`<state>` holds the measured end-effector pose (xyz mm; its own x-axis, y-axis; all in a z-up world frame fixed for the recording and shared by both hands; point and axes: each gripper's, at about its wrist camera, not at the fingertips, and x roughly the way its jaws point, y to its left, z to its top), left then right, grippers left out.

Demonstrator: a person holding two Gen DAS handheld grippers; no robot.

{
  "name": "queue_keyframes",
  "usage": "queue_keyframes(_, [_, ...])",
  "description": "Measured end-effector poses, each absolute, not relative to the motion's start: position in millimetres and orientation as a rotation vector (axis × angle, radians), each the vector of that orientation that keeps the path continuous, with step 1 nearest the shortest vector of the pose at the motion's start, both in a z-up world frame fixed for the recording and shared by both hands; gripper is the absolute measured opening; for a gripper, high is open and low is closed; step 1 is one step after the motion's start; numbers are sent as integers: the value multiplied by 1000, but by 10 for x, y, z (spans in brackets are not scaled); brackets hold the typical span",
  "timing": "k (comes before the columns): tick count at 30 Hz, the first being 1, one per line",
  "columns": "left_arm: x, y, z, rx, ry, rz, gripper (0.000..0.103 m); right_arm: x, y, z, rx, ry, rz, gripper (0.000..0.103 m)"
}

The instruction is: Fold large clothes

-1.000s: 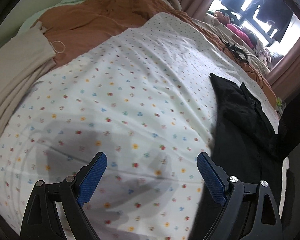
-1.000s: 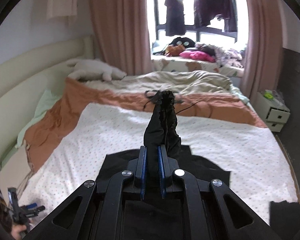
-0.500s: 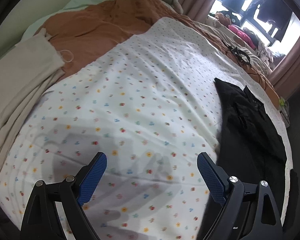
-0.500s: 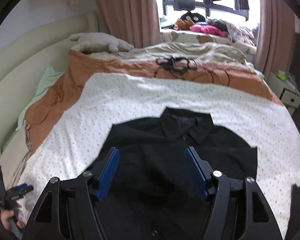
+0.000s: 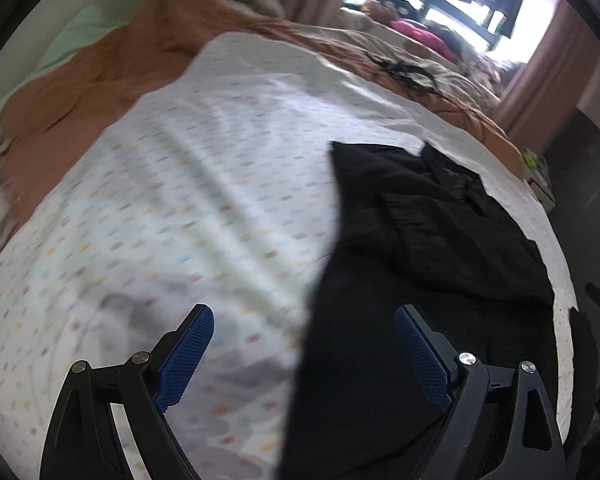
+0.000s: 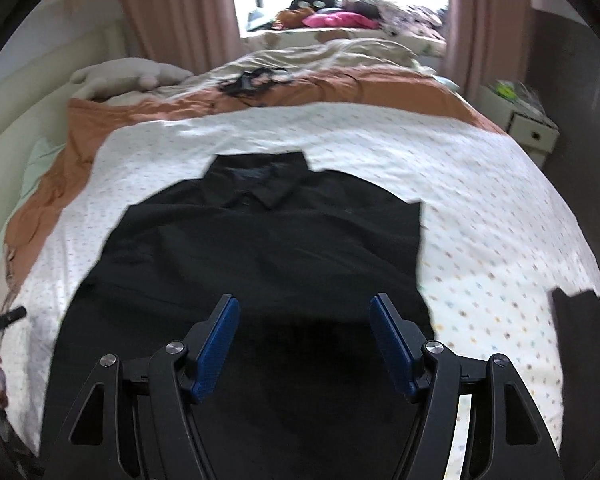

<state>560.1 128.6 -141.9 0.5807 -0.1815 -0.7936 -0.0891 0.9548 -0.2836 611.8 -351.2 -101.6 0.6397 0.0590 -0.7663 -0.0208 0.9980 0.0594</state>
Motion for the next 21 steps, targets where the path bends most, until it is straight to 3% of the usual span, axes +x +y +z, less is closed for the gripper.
queue_keyframes(5, [5999,856,-1410,-282,955,-122,90,6102,-3876,-1286,71,898,1,67])
queue_keyframes(13, [6540,384,-1619,-246,1006,-186,75,6086,-4297,-1712,107,943,-56,67])
queue_keyframes(21, [6840,180,-2118,-197,1144,-165,74,6110,-4493,-1984,142,972,-73,65])
